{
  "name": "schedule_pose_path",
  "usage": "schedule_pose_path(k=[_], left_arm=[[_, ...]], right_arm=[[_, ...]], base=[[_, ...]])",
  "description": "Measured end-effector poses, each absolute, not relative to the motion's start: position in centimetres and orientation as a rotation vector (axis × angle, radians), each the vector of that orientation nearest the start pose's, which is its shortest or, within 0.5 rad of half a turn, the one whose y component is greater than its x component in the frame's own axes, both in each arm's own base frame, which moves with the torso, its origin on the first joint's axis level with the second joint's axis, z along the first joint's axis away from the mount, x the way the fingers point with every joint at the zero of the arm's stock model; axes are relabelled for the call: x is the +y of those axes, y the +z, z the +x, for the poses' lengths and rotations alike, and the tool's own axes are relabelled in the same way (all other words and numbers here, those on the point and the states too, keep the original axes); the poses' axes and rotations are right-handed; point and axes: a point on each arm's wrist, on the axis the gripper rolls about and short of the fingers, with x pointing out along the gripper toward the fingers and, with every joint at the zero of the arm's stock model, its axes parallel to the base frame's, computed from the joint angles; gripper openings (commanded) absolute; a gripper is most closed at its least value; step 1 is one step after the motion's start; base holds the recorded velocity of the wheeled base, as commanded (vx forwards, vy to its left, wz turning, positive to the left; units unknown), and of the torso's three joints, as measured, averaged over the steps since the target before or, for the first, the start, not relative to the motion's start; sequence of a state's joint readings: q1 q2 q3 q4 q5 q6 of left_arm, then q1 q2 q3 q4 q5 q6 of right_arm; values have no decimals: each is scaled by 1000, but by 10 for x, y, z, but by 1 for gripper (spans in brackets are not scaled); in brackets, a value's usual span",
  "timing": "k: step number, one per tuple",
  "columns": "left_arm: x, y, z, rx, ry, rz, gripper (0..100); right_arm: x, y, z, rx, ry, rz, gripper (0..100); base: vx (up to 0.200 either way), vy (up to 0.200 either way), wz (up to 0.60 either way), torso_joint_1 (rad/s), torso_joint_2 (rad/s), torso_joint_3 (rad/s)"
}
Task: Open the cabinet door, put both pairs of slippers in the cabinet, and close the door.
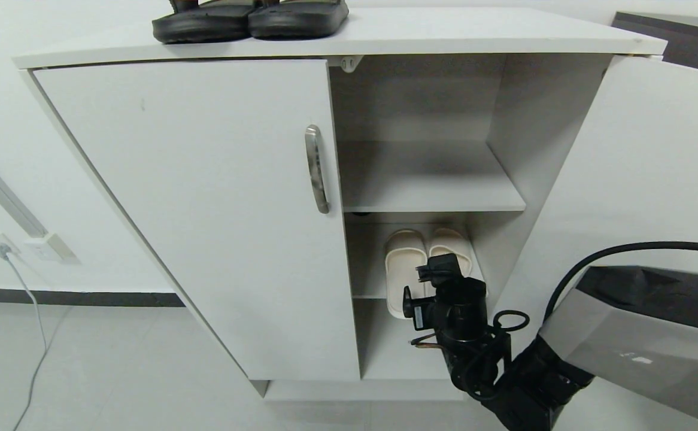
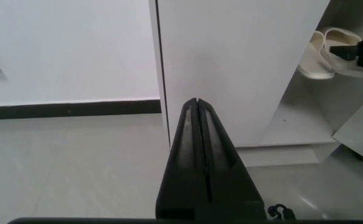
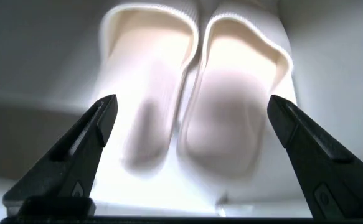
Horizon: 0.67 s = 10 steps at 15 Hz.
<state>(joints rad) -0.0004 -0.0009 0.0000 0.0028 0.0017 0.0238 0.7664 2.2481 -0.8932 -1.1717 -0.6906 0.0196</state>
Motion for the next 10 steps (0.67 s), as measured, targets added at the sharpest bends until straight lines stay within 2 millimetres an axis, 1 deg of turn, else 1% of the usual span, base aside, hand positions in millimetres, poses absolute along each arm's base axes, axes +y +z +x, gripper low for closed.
schedule_pose_path(k=[2, 5, 10], left_arm=[[0, 75, -23, 2, 1, 23, 0], [0, 75, -23, 2, 0, 21, 0], [0, 75, -23, 2, 0, 21, 0]], right_arm=[[259, 67, 284, 140, 84, -106, 100], [259, 76, 279, 122, 93, -91, 100], [260, 77, 275, 113, 77, -88, 100]], base=[[0, 0, 0, 0, 0, 0], [-200, 0, 0, 2, -1, 1], [-200, 0, 0, 0, 3, 1]])
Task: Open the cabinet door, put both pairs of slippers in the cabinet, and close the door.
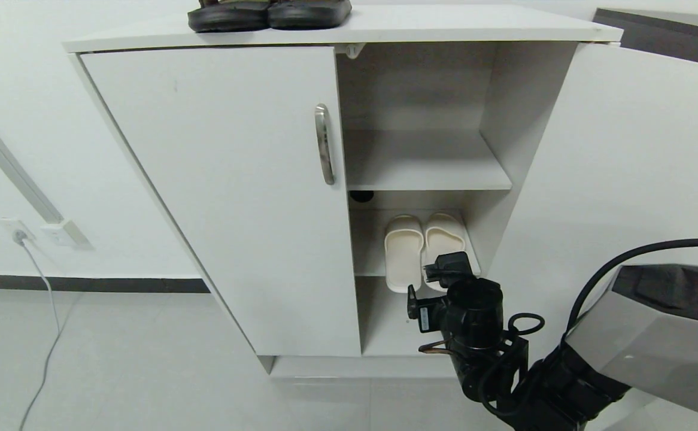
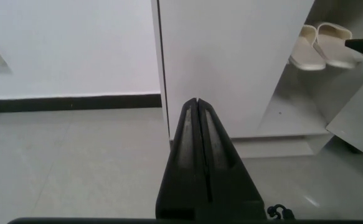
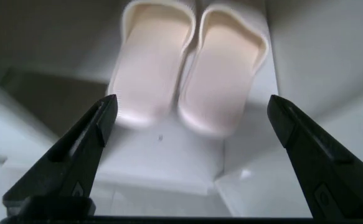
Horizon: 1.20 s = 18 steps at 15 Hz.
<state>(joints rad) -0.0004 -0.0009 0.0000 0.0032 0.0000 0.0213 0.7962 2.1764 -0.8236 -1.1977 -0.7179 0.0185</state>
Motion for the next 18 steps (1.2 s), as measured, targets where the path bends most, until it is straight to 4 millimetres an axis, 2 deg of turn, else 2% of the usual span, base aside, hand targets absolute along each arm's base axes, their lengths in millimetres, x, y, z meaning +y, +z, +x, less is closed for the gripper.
schedule_pose_path(k=[14, 18], left_arm=[[0, 75, -23, 1, 1, 9, 0], [0, 75, -23, 1, 1, 9, 0]], right_arm=[[257, 90, 256, 106, 111, -94, 100], [258, 90, 254, 107, 116, -94, 100]], base=[[0, 0, 0, 0, 0, 0], [0, 0, 0, 4, 1, 138]])
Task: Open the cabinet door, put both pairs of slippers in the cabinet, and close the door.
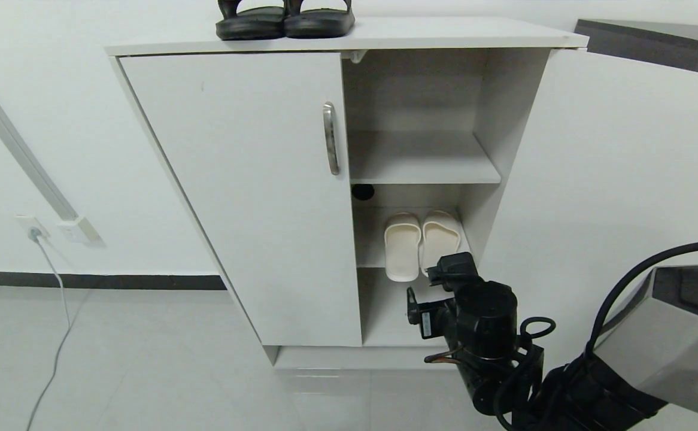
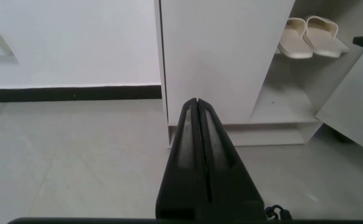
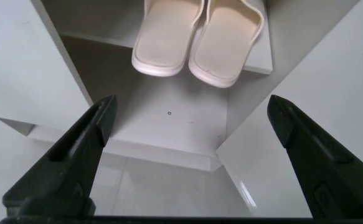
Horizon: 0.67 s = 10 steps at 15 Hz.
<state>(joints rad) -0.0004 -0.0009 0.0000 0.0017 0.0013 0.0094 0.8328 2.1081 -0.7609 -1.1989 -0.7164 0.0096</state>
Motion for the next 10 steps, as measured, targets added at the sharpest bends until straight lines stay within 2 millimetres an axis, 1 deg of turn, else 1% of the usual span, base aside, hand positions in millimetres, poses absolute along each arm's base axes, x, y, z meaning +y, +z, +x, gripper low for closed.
schedule_pose_path(k=[5, 10], left_arm=[[0, 75, -23, 0, 1, 9, 0], [0, 75, -23, 1, 0, 9, 0]], right_arm=[[258, 90, 254, 106, 115, -89, 100], [259, 88, 253, 111, 122, -95, 100]], base=[[0, 0, 0, 1, 0, 171], [0, 0, 0, 0, 0, 0]])
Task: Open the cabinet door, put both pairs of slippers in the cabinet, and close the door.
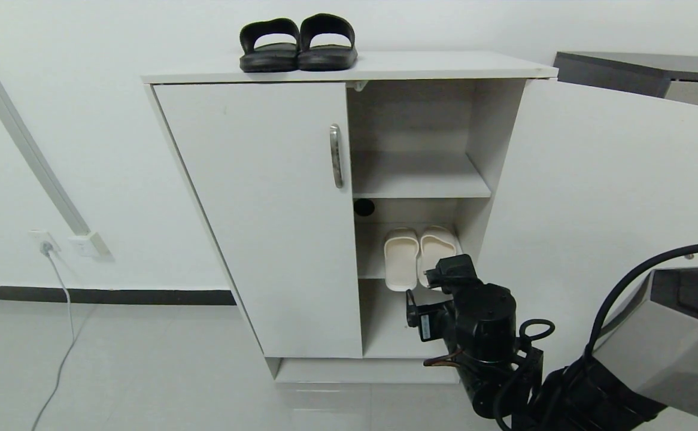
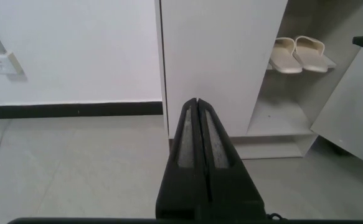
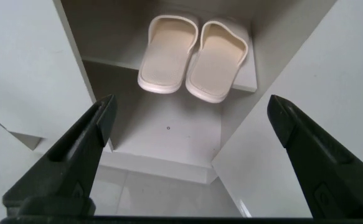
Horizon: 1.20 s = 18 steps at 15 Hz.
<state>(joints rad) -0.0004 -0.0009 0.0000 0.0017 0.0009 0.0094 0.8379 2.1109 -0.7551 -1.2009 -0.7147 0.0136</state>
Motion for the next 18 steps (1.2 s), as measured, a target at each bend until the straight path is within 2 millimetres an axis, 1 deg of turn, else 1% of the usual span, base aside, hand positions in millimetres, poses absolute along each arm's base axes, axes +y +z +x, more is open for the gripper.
schedule_pose_path(k=[3, 18], left_arm=[[0, 75, -23, 1, -1, 9, 0], [0, 75, -23, 0, 0, 9, 0]], right_arm=[[259, 87, 252, 114, 123, -97, 100], [258, 83, 248, 126, 129, -114, 100]], base=[[0, 0, 0, 0, 0, 0], [0, 200, 0, 2, 1, 4]])
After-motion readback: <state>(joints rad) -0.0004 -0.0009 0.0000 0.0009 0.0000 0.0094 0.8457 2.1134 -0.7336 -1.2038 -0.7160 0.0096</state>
